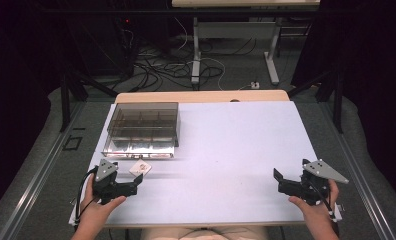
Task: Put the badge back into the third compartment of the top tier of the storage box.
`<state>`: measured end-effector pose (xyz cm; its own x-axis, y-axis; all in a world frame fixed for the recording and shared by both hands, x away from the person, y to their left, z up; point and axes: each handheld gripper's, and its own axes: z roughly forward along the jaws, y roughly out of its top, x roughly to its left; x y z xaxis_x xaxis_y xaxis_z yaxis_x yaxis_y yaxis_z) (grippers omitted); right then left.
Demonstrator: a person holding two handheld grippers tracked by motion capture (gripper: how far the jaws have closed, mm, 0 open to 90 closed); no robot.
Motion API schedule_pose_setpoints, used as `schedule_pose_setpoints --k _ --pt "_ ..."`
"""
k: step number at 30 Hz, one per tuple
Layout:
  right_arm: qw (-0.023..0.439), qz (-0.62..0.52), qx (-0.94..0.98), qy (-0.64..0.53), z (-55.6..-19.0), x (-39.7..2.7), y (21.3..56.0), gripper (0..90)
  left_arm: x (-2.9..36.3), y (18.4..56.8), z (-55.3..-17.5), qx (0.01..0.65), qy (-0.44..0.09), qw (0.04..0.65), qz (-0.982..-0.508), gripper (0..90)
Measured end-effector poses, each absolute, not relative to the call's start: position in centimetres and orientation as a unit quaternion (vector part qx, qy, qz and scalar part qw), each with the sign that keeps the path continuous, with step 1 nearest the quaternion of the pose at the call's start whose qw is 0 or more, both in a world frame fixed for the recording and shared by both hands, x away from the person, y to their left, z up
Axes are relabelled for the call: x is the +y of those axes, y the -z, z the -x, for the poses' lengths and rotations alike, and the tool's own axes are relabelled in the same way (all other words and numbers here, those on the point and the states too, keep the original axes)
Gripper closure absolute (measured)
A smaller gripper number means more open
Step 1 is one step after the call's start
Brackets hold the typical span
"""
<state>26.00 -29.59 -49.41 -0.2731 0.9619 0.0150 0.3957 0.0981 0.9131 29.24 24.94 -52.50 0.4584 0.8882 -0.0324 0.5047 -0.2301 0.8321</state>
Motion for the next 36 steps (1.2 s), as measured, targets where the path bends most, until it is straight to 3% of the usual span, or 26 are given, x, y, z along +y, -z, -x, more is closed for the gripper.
schedule_pose_setpoints --k 36 --pt "0.314 -0.508 0.672 -0.437 -26.1 -29.5 49.6 0.0 25.1 55.2 -32.1 0.454 -0.193 0.362 -0.791 8.1"
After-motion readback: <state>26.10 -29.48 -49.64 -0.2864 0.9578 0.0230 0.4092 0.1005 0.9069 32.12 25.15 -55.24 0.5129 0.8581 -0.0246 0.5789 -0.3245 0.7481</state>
